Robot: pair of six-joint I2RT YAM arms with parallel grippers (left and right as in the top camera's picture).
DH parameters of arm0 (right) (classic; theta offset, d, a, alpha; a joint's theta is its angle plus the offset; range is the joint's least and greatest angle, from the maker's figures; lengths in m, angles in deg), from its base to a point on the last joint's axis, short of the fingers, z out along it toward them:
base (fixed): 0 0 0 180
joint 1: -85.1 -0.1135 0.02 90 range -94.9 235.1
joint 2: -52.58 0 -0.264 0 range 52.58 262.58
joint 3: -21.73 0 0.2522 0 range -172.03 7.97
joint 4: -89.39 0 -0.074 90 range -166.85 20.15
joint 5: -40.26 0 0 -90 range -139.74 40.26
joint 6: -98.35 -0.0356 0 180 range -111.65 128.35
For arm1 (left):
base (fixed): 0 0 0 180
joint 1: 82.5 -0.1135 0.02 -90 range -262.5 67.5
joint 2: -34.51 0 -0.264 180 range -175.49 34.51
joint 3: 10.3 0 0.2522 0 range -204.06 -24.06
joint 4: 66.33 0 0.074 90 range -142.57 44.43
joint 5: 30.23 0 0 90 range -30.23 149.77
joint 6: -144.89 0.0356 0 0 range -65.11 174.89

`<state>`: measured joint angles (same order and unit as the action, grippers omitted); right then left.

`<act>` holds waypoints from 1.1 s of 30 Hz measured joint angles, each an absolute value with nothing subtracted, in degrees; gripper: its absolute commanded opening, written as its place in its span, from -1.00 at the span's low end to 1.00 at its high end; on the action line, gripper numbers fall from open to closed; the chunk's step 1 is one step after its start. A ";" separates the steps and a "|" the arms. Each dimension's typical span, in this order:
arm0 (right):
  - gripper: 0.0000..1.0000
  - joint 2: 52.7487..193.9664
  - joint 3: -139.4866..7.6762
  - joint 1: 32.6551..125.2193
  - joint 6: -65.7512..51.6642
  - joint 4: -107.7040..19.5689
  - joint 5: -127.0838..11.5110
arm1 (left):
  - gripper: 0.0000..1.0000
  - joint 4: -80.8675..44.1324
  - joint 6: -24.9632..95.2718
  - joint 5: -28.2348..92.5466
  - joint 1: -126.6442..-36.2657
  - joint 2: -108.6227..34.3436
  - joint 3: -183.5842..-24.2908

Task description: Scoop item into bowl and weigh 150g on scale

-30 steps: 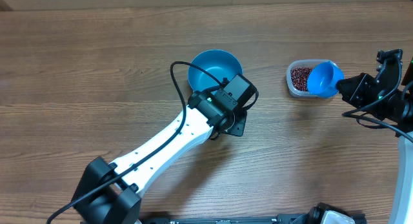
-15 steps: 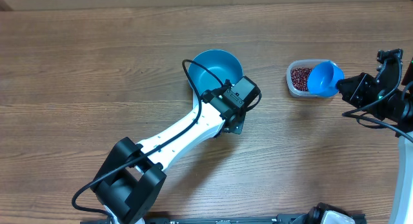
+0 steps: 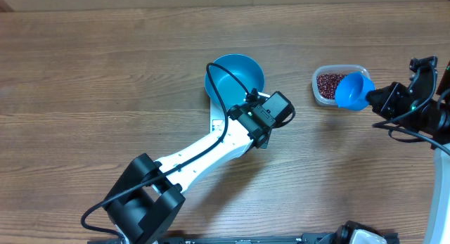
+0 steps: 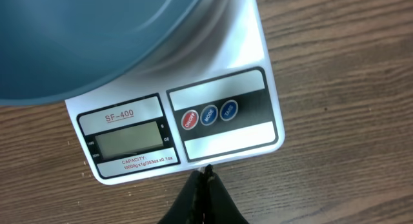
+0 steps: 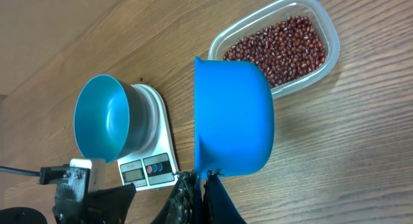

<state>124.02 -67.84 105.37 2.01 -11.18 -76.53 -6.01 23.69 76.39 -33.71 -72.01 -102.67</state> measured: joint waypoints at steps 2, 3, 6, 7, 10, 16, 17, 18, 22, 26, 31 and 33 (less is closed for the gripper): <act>-0.93 124.02 -67.84 105.37 2.03 -10.79 -76.53 | -0.91 -6.34 23.19 76.74 -33.71 -72.01 -102.65; -0.93 124.02 -67.84 105.37 2.01 -10.83 -76.53 | -0.91 -6.69 23.03 76.79 -33.73 -72.01 -102.65; -0.93 124.02 -67.84 105.37 2.01 -11.05 -76.53 | -0.92 -8.04 22.73 76.98 -33.71 -72.01 -102.65; -0.93 124.02 -67.84 105.37 2.01 -11.27 -76.51 | -0.92 -9.37 22.53 77.01 -33.71 -72.03 -102.63; -0.93 124.02 -67.84 105.37 2.01 -11.14 -76.53 | -0.92 -10.16 22.16 77.14 -33.71 -72.06 -102.63; -0.93 124.02 -67.84 105.35 2.01 -10.83 -76.51 | -0.92 -9.88 20.83 78.60 -33.71 -72.34 -102.47; -0.92 124.02 -67.84 105.35 2.01 -10.86 -76.53 | -0.91 -9.72 20.39 79.08 -33.71 -72.34 -102.41; -0.93 124.02 -67.84 105.35 2.03 -10.92 -76.53 | -0.92 -9.70 19.78 79.78 -33.71 -72.36 -102.30; -0.93 124.02 -67.84 105.37 1.98 -11.40 -76.51 | -0.91 -9.74 18.16 81.77 -33.71 -72.41 -101.99; -0.93 124.02 -67.84 105.35 1.98 -11.42 -76.53 | -0.92 -10.88 17.00 82.67 -33.71 -72.45 -100.51; -0.93 124.02 -67.84 105.37 2.01 -11.40 -76.53 | -0.92 -12.39 16.02 82.80 -33.71 -72.56 -99.26; -0.93 124.02 -67.84 105.37 2.03 -11.45 -76.51 | -0.92 -12.87 15.97 82.82 -33.71 -72.56 -98.80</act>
